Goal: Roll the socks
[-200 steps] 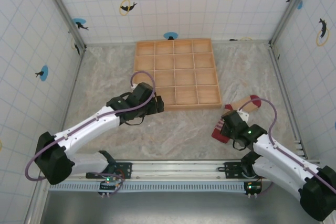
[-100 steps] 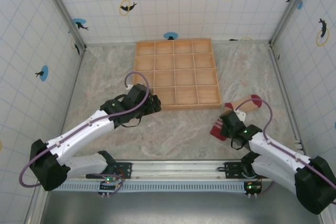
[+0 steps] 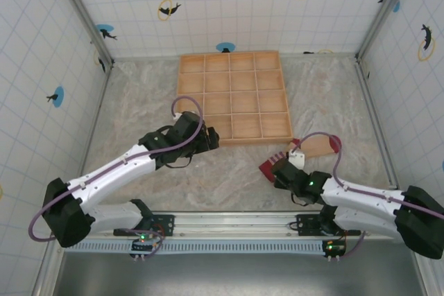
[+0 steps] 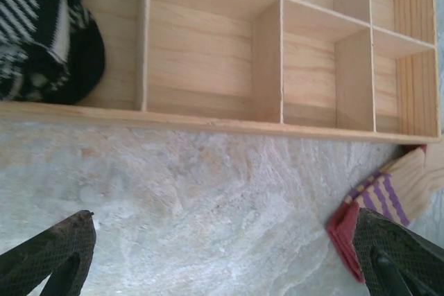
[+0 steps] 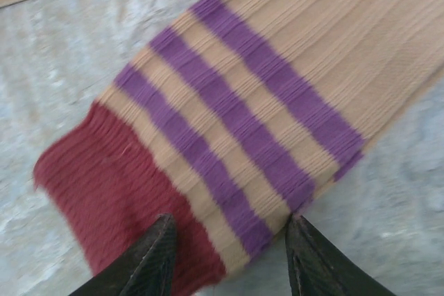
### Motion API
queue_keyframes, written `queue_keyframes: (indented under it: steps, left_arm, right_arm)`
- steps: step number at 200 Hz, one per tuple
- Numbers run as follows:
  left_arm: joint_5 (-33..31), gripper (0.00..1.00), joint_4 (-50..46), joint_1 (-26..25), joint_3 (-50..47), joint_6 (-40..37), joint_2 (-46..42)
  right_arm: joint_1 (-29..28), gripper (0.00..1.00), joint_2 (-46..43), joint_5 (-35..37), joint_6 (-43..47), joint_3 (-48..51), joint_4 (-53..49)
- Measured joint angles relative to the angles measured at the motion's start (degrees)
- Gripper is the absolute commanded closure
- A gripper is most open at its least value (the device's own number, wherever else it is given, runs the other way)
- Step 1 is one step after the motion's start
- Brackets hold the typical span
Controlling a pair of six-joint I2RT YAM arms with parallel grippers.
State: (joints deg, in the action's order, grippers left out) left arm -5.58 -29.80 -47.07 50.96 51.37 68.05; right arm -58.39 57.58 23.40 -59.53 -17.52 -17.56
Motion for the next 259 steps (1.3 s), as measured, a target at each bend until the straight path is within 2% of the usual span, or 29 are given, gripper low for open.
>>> queue_keyframes:
  steps: [22,50,79,106,146,181,259]
  left_arm:
    - [2.0,0.08,3.3,-1.5,-1.6,0.6,1.0]
    - [5.3,0.17,8.1,-4.7,-2.5,1.0,5.2]
    - [9.8,0.22,12.7,-7.7,-2.5,-0.1,11.7]
    - [13.9,0.24,18.0,-9.3,-2.4,-0.4,16.9]
    - [18.4,0.28,23.3,-11.5,1.9,-3.9,27.5]
    - [20.9,0.35,26.1,-12.0,6.5,-7.3,35.1]
    - [22.7,0.48,27.7,-12.0,13.1,-11.3,42.6]
  right_arm:
    - [-5.1,0.54,3.0,1.9,-3.1,-1.4,0.8]
    - [-8.8,0.41,3.9,3.0,-5.7,-2.6,-0.6]
    - [-9.0,0.23,-3.4,4.0,-5.5,-2.6,-4.3]
    - [-6.6,0.15,-13.8,4.1,-2.5,-2.6,-5.2]
    - [2.2,0.14,-23.6,1.4,3.5,-2.5,-6.0]
    - [8.0,0.15,-25.6,-2.5,7.3,-2.5,-7.5]
    - [11.8,0.15,-27.5,-8.1,9.7,-2.5,-9.3]
